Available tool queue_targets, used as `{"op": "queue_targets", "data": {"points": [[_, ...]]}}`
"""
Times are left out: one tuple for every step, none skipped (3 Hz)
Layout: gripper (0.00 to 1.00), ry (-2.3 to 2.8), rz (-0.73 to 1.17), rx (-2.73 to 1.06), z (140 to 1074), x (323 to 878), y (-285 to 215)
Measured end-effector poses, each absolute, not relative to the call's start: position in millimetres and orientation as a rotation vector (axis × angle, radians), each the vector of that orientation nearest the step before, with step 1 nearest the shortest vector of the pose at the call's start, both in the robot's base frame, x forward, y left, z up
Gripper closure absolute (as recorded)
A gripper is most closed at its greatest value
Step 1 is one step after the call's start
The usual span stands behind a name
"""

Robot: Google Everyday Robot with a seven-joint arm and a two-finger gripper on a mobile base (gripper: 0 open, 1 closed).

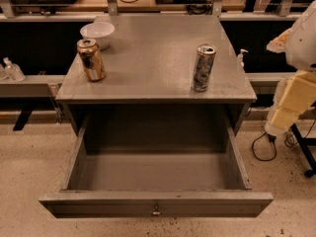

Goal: Place redbull can into top drawer

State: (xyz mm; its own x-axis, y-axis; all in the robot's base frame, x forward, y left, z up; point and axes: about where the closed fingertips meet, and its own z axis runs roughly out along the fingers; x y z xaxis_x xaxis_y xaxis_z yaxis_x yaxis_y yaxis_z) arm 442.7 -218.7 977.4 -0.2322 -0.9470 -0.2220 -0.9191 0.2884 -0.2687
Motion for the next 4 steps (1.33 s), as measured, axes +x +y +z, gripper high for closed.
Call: {"op": "queue_targets", "data": {"points": [[0.0,2.198,-0.138,-1.518,985,467,-241],[0.0,2.087,-0.1,-1.348,986,507,-265],[0.0,1.888,0.052,-1.212,978,575,-256],[0.0,1.835,0.149,-1.124,968,602,-246]]}}
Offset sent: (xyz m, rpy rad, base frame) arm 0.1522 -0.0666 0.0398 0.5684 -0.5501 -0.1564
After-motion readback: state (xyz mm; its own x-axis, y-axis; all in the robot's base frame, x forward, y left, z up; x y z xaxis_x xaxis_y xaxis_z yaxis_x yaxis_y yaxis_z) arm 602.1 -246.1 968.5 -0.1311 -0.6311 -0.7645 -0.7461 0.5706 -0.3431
